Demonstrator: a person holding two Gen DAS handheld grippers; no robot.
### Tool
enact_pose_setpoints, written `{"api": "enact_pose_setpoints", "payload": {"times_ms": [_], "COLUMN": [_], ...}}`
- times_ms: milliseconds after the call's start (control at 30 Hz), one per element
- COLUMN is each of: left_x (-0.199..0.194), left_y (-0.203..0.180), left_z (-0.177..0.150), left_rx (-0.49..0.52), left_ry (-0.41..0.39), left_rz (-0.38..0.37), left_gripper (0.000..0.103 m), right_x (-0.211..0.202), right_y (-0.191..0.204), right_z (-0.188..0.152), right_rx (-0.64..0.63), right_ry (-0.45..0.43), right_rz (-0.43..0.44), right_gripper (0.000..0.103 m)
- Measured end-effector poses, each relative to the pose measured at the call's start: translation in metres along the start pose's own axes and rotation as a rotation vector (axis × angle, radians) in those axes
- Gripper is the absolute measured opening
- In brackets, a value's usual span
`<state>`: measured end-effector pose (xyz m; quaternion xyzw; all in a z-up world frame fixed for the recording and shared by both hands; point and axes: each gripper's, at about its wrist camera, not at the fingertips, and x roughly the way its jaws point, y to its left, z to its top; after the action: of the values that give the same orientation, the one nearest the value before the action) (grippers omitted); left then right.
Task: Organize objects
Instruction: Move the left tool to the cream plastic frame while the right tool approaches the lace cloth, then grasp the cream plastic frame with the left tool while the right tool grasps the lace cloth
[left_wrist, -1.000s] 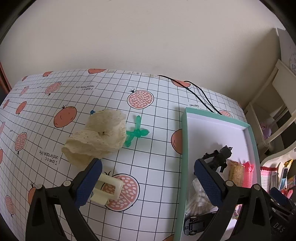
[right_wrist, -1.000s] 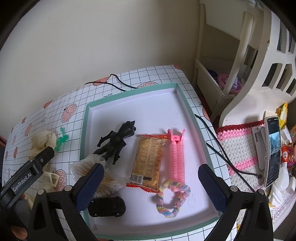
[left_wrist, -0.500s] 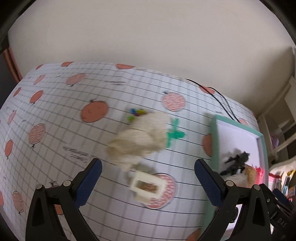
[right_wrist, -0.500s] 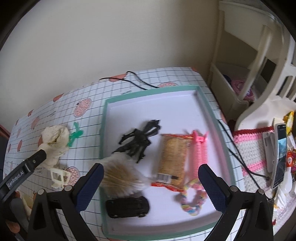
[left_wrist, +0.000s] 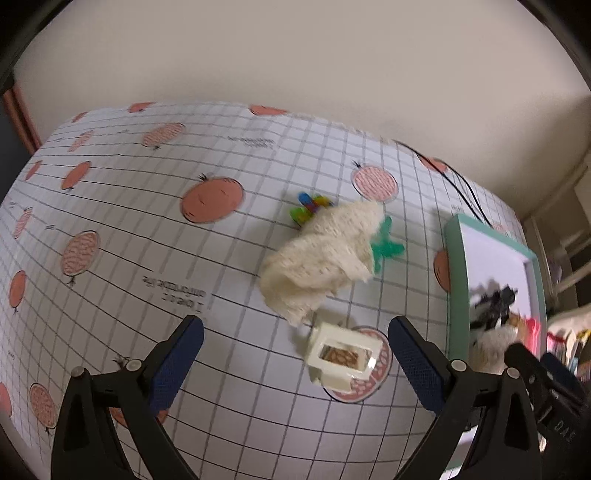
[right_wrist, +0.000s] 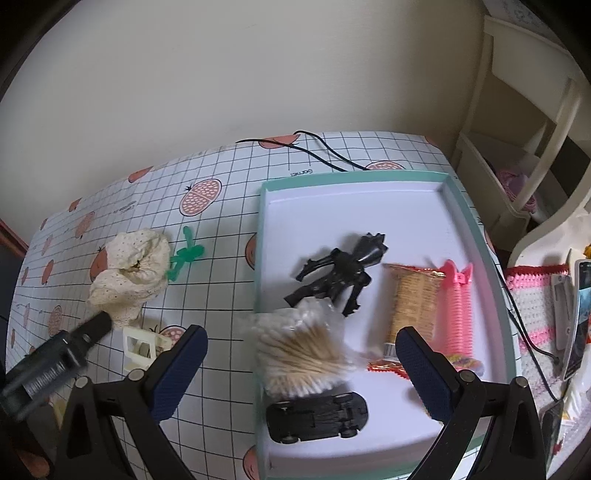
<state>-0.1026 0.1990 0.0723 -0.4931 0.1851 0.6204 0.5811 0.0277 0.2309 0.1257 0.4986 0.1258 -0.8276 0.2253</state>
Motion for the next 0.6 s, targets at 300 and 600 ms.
{"api": "enact_pose_setpoints", "payload": {"times_ms": [300,600], "left_x": [0.024,0.038], "left_y": [-0.019,-0.023], "left_z": [-0.011,-0.019], "left_rx": [0.093,0.116], "left_ry": [0.089,0.117], "left_rz": [-0.043,-0.009], "left_gripper": [0.1,0.1], "right_x": [0.013,0.011], "right_y": [0.003,0.014], "right_z": [0.001,0.007], "right_rx": [-0.003,-0.025], "right_ry": [0.004,-0.023], "right_rz": [-0.015,0.026], "right_gripper": [0.103,0.103]}}
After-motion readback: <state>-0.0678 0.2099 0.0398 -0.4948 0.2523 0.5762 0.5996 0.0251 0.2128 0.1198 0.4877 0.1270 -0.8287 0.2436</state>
